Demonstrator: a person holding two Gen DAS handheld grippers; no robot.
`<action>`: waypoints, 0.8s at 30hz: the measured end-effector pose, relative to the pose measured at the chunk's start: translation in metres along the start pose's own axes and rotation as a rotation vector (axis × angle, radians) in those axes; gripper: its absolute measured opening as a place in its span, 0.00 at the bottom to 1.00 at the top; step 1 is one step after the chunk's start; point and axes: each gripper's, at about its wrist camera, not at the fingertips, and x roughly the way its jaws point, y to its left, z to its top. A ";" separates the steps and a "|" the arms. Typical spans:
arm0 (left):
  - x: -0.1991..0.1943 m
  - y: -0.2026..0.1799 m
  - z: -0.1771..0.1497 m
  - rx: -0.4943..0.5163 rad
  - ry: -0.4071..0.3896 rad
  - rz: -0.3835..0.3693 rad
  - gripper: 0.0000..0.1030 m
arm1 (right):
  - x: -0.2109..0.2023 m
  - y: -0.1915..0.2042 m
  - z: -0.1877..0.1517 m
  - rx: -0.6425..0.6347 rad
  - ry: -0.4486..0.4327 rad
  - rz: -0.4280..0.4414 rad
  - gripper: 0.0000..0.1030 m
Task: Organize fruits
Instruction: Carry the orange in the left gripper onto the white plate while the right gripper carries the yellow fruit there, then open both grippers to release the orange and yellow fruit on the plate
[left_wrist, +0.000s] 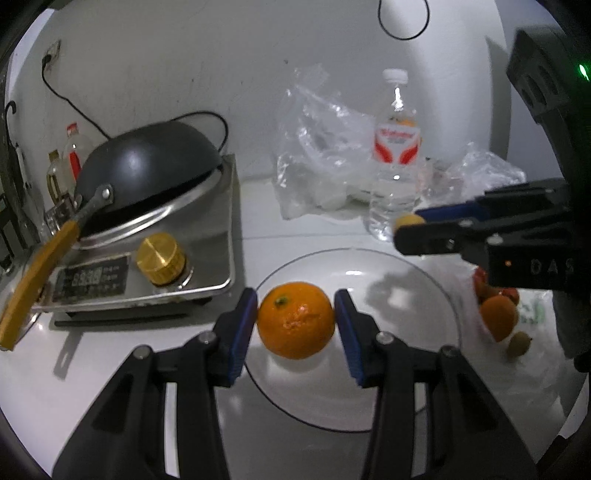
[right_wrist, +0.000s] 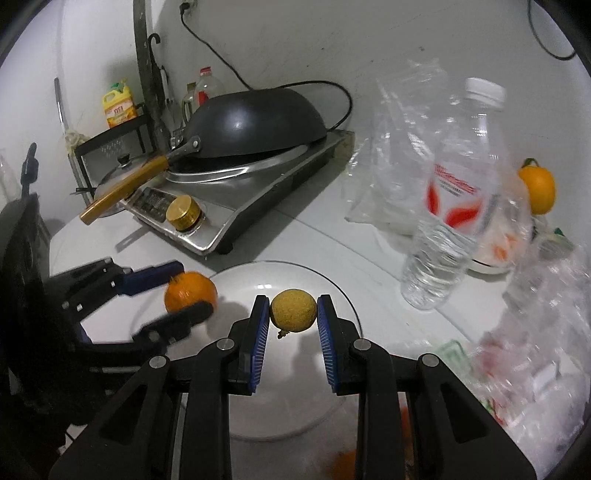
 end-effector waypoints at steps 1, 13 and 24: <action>0.003 0.002 -0.001 0.000 0.007 0.000 0.43 | 0.006 0.001 0.002 -0.002 0.005 0.005 0.28; 0.031 0.007 -0.003 -0.032 0.087 -0.043 0.43 | 0.072 0.008 0.014 0.044 0.103 0.072 0.28; 0.036 0.013 -0.009 -0.036 0.144 -0.050 0.44 | 0.099 0.010 0.014 0.079 0.163 0.121 0.28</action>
